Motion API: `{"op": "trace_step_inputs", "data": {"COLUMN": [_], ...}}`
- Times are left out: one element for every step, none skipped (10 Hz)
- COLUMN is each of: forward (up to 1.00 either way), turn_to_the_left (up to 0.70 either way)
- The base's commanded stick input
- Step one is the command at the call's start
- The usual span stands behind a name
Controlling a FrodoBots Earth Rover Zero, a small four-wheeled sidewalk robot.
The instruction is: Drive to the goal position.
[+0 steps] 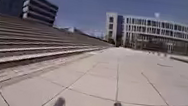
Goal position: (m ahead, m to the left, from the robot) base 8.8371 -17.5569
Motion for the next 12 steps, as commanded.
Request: {"op": "trace_step_inputs", "data": {"forward": [0.7,0.7,0.7,0.7,0.7,0.7,0.7,0.7,0.7,0.7,0.7,0.7], "turn_to_the_left": [0.0,0.0,-0.02,-0.32,-0.35,-0.35,-0.35,-0.35,-0.35,-0.35,-0.35,-0.31]}}
